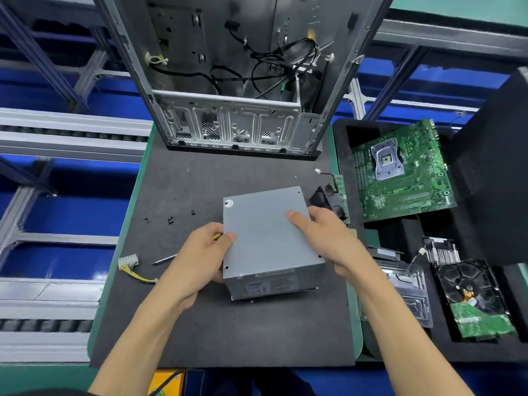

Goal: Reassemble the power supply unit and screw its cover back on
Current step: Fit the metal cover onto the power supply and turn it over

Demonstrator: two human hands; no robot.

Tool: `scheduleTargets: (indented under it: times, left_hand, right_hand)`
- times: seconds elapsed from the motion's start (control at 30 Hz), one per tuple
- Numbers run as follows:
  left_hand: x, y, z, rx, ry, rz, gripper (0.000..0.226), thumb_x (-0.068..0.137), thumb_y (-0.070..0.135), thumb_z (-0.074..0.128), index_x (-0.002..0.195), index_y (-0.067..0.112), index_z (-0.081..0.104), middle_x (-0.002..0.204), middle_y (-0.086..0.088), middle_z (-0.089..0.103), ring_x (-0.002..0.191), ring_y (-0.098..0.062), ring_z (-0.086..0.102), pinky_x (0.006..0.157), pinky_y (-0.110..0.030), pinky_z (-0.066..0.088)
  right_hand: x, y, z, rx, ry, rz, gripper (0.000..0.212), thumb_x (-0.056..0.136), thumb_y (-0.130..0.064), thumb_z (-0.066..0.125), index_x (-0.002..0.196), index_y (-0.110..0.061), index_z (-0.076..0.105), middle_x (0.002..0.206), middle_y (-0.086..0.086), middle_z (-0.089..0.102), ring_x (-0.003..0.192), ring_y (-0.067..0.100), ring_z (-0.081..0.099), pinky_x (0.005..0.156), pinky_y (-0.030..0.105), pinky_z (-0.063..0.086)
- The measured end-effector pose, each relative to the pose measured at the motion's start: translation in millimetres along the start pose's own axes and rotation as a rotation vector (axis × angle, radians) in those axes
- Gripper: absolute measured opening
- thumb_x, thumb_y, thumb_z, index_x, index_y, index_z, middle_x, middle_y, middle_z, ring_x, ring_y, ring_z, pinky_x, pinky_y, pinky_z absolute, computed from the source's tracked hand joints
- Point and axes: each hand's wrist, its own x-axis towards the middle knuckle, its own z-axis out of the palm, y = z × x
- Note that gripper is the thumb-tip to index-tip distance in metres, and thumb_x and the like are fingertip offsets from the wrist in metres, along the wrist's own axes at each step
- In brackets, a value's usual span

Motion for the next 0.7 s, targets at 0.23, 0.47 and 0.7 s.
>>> scheduleTargets:
  times: [0.23, 0.47, 0.7]
  left_hand:
    - [1.1, -0.9, -0.3, 0.081, 0.019, 0.002, 0.019, 0.107, 0.021, 0.049, 0.108, 0.017, 0.067, 0.091, 0.000, 0.079, 0.079, -0.021, 0.071, 0.075, -0.041, 0.055]
    - [-6.2, -20.2, 23.6, -0.084, 0.174, 0.072, 0.019, 0.105, 0.032, 0.049, 0.110, 0.023, 0.065, 0.102, 0.010, 0.077, 0.091, -0.008, 0.071, 0.078, -0.031, 0.049]
    - [-4.8, -26.0, 30.8, -0.063, 0.240, 0.142, 0.018, 0.102, 0.037, 0.057, 0.109, 0.021, 0.059, 0.098, 0.008, 0.076, 0.086, -0.008, 0.072, 0.073, -0.030, 0.054]
  right_hand:
    - [-9.3, 20.2, -15.8, -0.081, -0.014, 0.037, 0.071, 0.103, -0.064, 0.038, 0.065, -0.008, 0.063, 0.058, 0.004, 0.066, 0.047, 0.014, 0.060, 0.045, 0.017, 0.045]
    - [-27.4, 48.2, -13.7, 0.116, -0.045, -0.102, 0.057, 0.108, -0.044, 0.042, 0.107, 0.006, 0.070, 0.104, 0.027, 0.071, 0.076, 0.026, 0.069, 0.059, 0.015, 0.051]
    - [-50.7, 76.0, -25.9, -0.101, -0.253, -0.385, 0.049, 0.102, -0.045, 0.044, 0.109, -0.008, 0.075, 0.126, -0.012, 0.064, 0.126, 0.006, 0.048, 0.110, 0.025, 0.034]
